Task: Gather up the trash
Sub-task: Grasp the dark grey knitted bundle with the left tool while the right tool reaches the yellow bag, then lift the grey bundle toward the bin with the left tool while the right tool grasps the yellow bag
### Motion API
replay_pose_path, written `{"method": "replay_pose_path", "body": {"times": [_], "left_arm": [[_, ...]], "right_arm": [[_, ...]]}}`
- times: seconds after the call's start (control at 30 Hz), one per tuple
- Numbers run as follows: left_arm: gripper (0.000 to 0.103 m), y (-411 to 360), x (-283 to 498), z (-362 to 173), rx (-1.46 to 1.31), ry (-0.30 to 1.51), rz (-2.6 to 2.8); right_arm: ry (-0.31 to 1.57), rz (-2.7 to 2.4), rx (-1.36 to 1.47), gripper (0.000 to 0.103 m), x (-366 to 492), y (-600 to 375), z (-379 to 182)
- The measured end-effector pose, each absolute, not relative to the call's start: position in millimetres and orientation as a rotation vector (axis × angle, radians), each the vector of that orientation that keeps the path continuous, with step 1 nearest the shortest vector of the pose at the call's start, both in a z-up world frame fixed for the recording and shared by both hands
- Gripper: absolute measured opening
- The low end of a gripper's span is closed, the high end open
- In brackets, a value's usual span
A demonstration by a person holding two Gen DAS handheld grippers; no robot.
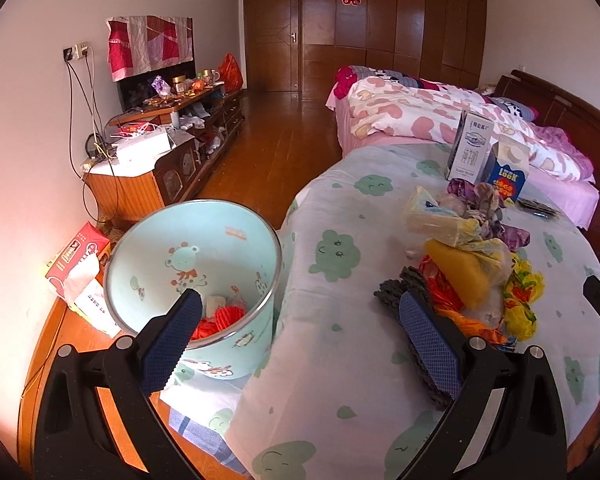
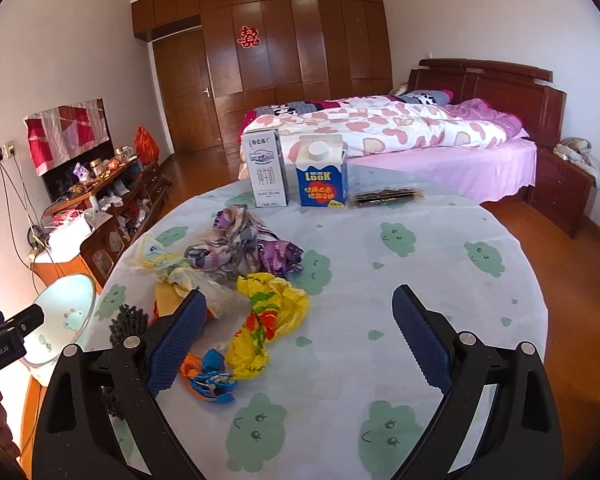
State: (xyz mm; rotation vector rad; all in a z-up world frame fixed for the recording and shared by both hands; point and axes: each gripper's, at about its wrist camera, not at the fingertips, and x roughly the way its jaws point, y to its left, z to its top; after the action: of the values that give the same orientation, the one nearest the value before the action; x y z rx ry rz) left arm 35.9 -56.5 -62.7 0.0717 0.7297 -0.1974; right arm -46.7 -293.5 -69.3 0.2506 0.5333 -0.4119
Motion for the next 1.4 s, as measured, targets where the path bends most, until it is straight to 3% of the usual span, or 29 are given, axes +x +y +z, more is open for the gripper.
{"method": "replay_pose_path", "body": {"times": [0.37, 0.5, 0.73, 1.2, 1.4], "left_arm": [[0.097, -102, 28, -83, 0.099, 0.783, -0.27], [0.097, -115, 28, -90, 0.094, 0.804, -0.29], [0.092, -126, 31, -108, 0.088, 0.845, -0.297], [0.061, -119, 37, -124, 0.036, 0.9, -0.316], [0.032, -119, 38, -124, 0.03, 0.891, -0.357]], "right_arm": [[0.578, -0.458, 0.275, 0.091, -56, -328, -90], [0.61, -0.466, 0.284, 0.081, -56, -337, -99], [0.634, -0.445, 0.339, 0.078, -55, -346, -106], [0.767, -0.29, 0.375, 0.07, -1, -305, -119], [0.827, -0.233, 0.43, 0.055, 11, -300, -133]]}}
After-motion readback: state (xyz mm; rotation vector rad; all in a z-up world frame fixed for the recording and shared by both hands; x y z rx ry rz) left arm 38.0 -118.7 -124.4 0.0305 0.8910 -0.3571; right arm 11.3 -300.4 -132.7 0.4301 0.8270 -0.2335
